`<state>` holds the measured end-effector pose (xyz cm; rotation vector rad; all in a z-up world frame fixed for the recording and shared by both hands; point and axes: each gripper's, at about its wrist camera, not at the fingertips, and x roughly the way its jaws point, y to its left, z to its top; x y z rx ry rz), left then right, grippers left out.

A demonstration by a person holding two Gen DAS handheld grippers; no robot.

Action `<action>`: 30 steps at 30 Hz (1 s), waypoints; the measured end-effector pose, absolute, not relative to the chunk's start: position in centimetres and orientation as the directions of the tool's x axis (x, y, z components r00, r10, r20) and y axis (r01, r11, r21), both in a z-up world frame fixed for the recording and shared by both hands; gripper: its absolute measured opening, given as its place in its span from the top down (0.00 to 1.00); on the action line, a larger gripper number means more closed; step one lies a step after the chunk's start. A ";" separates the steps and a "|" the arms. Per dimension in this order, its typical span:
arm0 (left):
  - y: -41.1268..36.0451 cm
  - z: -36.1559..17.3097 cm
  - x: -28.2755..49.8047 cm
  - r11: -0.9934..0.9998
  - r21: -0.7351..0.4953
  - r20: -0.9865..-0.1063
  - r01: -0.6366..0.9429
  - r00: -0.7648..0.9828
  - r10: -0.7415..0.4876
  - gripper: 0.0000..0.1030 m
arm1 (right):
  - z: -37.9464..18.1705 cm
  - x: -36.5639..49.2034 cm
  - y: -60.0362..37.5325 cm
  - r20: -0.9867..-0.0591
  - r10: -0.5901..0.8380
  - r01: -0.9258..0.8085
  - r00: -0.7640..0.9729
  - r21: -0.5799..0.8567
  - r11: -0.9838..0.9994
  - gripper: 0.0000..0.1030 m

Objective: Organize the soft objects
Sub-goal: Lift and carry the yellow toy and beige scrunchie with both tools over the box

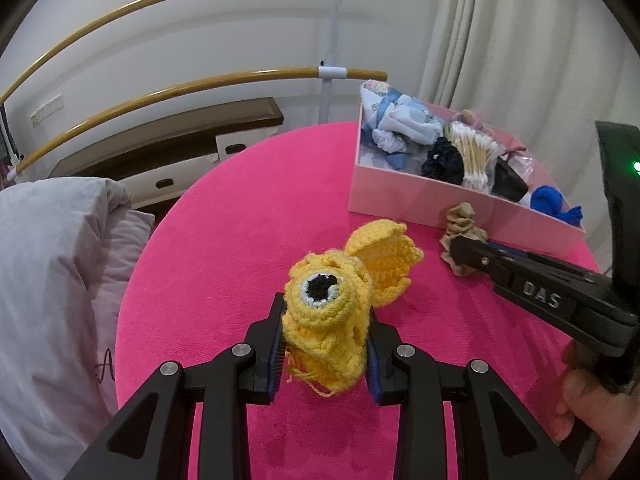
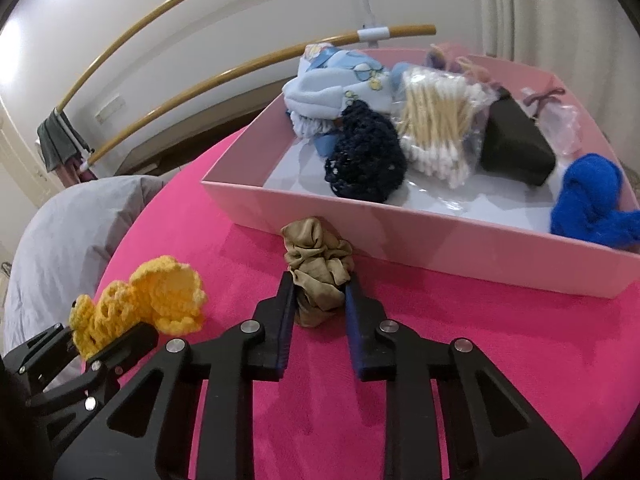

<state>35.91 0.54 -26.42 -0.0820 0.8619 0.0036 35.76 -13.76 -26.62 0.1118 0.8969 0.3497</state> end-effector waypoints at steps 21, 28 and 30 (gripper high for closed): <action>-3.2 -21.5 30.9 0.995 -0.079 -0.703 0.064 0.704 -0.101 0.71 | -18.8 26.0 -21.1 -0.645 0.303 -0.214 0.701 0.216 0.953 0.79; -3.9 -19.6 28.6 0.994 -0.074 -0.682 0.083 0.723 -0.111 0.71 | -17.2 23.8 -22.2 -0.614 0.302 -0.210 0.729 0.218 0.953 0.79; -4.1 -19.1 28.2 0.994 -0.072 -0.677 0.084 0.727 -0.110 0.71 | -16.9 23.4 -22.4 -0.607 0.304 -0.212 0.734 0.221 0.952 0.79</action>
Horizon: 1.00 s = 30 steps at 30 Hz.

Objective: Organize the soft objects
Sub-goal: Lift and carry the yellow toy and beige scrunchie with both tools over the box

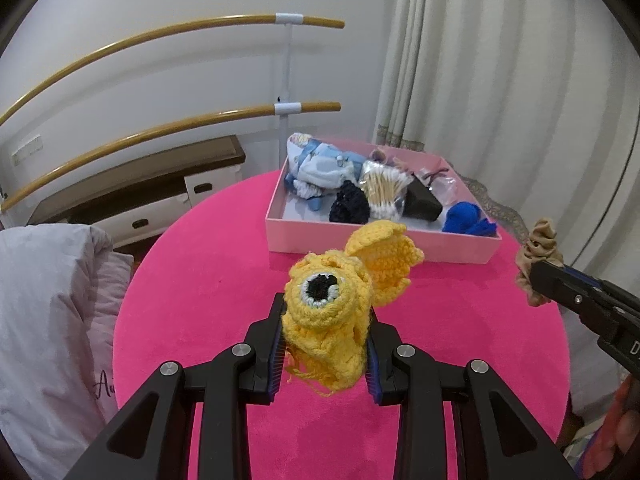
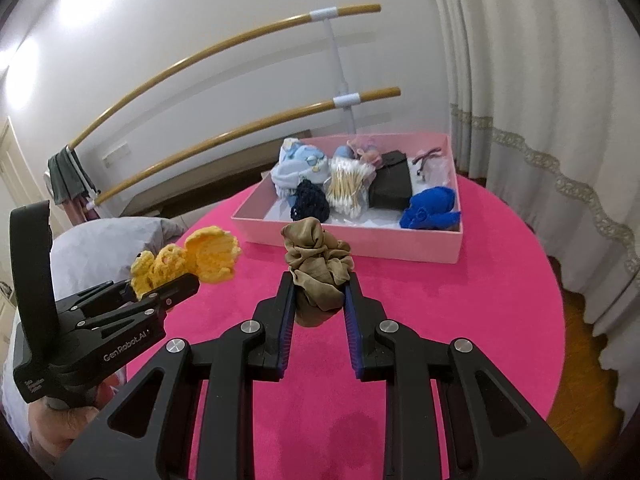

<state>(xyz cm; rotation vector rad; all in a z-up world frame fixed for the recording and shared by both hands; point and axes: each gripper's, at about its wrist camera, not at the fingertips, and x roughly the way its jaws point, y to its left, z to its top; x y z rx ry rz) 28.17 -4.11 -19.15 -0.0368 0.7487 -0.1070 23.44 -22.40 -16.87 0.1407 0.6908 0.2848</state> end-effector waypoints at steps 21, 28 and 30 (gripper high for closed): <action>-4.3 -13.3 29.4 0.994 -0.057 -0.599 0.090 0.794 -0.106 0.71 | -12.2 25.3 -22.4 -0.540 0.313 -0.250 0.781 0.189 0.950 0.79; -4.3 -11.4 33.7 0.990 -0.090 -0.586 0.105 0.799 -0.138 0.71 | -10.1 28.8 -22.7 -0.540 0.300 -0.252 0.787 0.162 0.954 0.79; -4.4 -11.0 35.2 0.989 -0.100 -0.590 0.106 0.795 -0.144 0.71 | -9.7 30.1 -22.7 -0.549 0.296 -0.253 0.782 0.155 0.955 0.79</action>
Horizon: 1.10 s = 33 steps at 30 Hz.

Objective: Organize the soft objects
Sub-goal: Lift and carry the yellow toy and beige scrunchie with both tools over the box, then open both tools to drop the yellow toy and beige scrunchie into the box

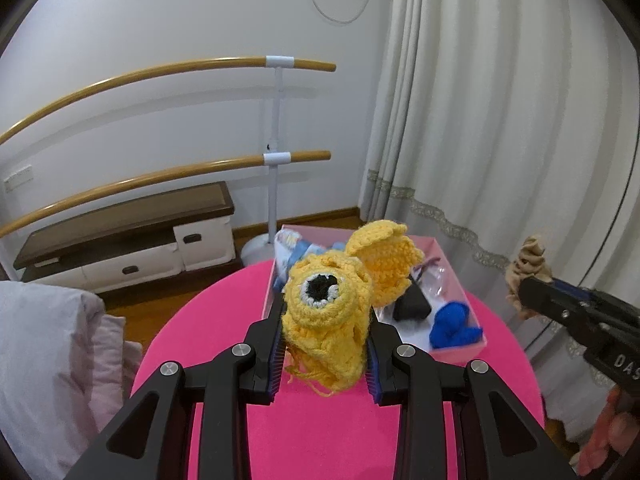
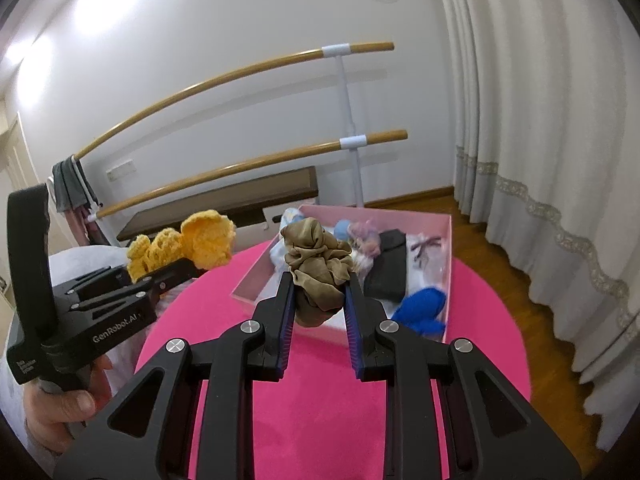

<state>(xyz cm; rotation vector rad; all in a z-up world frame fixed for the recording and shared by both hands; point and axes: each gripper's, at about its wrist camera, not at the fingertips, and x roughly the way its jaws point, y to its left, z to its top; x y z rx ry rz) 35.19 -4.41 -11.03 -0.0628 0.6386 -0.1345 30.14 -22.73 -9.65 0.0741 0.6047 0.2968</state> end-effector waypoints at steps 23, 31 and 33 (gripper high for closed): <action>-8.2 -15.0 55.9 0.985 -0.101 -0.775 0.139 0.610 -0.166 0.67 | -16.6 44.2 -25.2 -0.747 0.289 -0.175 0.598 0.231 0.957 0.78; -10.1 -15.8 57.1 0.992 -0.027 -0.771 0.127 0.629 -0.102 0.25 | -17.5 44.6 -26.1 -0.751 0.297 -0.142 0.590 0.265 0.954 0.49; -10.2 -15.7 56.7 0.993 -0.010 -0.761 0.115 0.644 -0.082 0.15 | -17.3 44.5 -26.0 -0.749 0.294 -0.140 0.594 0.264 0.954 0.31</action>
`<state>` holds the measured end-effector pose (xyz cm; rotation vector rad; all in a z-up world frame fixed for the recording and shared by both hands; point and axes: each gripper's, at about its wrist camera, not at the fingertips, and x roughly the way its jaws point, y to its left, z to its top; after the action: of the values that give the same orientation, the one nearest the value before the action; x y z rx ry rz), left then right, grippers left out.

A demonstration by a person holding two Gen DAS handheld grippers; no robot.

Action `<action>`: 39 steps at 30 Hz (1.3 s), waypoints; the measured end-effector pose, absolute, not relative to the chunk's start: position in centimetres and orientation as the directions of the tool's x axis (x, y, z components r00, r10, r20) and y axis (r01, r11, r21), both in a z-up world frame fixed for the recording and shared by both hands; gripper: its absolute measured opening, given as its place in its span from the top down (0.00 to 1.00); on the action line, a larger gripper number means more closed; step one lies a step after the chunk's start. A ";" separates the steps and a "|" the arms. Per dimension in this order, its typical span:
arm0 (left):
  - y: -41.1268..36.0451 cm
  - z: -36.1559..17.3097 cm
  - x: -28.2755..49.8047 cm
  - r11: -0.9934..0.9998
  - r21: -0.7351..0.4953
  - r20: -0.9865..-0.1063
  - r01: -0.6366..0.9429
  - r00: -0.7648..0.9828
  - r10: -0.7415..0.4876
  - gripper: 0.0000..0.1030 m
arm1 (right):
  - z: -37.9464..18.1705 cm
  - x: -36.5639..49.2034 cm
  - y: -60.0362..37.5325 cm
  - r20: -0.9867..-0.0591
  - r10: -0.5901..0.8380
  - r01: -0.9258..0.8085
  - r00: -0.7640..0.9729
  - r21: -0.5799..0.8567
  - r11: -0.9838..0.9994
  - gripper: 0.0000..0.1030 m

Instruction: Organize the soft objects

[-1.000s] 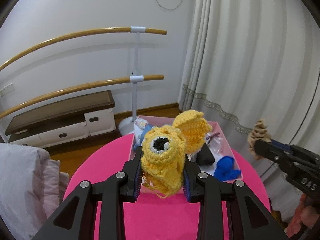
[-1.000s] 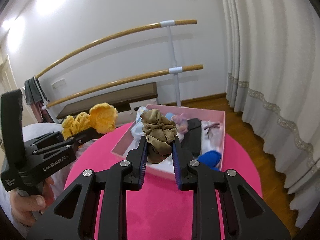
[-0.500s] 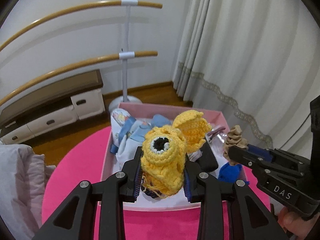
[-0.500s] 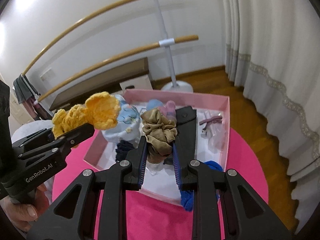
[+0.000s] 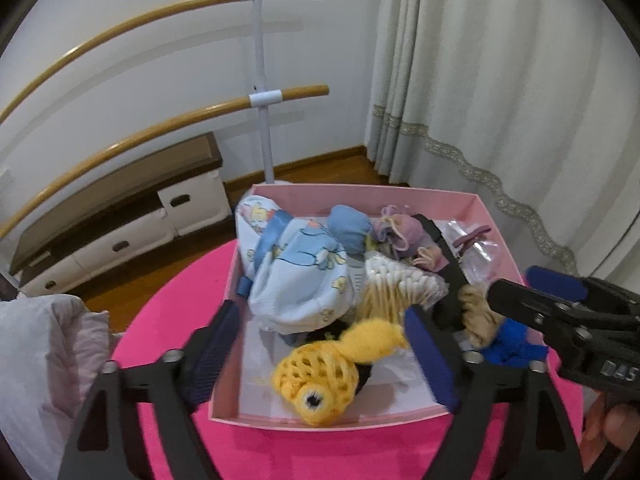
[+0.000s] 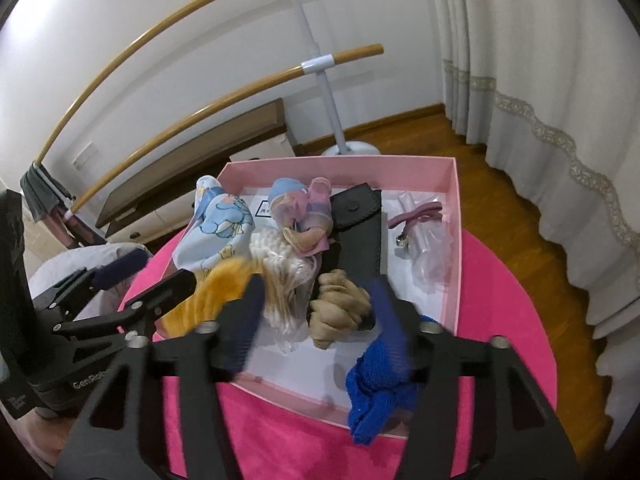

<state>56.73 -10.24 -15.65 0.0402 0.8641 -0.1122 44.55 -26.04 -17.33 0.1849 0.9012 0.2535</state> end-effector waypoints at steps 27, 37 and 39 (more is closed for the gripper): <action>-6.2 -9.3 33.5 0.998 -0.018 -0.508 0.058 0.859 -0.059 0.00 | -8.9 27.6 -25.6 -0.530 0.199 -0.103 0.824 0.205 0.973 0.00; -5.1 -8.6 24.3 0.999 -0.029 -0.475 0.037 0.879 -0.046 0.00 | -7.3 20.5 -25.0 -0.468 0.163 -0.095 0.868 0.166 0.982 0.00; -5.0 -8.2 22.4 0.999 -0.025 -0.462 0.031 0.886 -0.039 0.00 | -7.3 19.4 -24.8 -0.462 0.153 -0.090 0.874 0.157 0.983 0.00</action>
<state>22.43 -5.05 -8.23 -0.0174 0.4806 -0.0360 19.41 -24.83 -7.31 0.1326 0.4926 0.1272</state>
